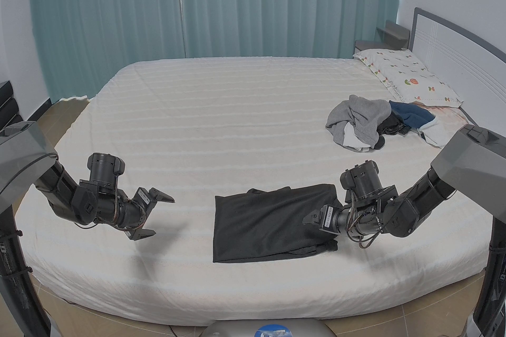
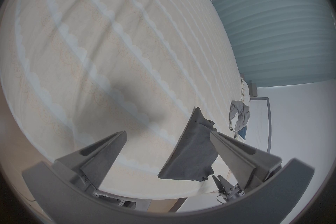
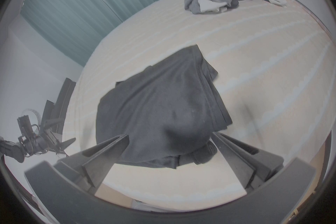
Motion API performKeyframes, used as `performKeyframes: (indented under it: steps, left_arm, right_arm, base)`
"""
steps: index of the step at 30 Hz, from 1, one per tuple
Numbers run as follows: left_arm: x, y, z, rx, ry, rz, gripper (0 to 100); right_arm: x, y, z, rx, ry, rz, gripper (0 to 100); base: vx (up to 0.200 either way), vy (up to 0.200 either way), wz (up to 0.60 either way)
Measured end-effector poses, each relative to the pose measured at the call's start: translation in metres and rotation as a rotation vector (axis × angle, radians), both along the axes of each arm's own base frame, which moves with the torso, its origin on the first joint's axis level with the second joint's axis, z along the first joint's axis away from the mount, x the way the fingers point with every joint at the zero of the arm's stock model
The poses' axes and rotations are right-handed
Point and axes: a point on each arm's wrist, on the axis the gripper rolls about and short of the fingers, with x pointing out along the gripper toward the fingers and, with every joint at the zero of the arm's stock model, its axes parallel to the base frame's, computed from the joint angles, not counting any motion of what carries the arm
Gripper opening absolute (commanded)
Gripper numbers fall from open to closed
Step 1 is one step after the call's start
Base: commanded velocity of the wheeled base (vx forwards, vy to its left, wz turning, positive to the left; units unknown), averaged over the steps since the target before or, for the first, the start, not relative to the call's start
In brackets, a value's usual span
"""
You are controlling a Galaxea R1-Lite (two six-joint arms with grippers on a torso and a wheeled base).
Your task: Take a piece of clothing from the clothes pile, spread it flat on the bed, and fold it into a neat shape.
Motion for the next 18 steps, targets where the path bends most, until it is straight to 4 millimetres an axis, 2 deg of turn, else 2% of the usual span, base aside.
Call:
performKeyframes:
  steps: [6,11,18]
  left_arm:
    - [0.0,0.0,0.0,0.0,0.0,0.0,100]
    - [0.0,0.0,0.0,0.0,-0.001,0.0,100]
    - [0.0,0.0,0.0,0.0,-0.001,-0.001,100]
  right_arm:
    - [0.008,0.006,0.009,0.027,-0.042,0.002,100]
    - [0.016,0.006,0.005,0.041,-0.041,-0.021,100]
    - [0.025,-0.025,-0.005,0.061,0.005,-0.063,100]
  base:
    - [0.0,0.0,0.0]
    - [0.0,0.0,0.0]
    - [0.0,0.0,0.0]
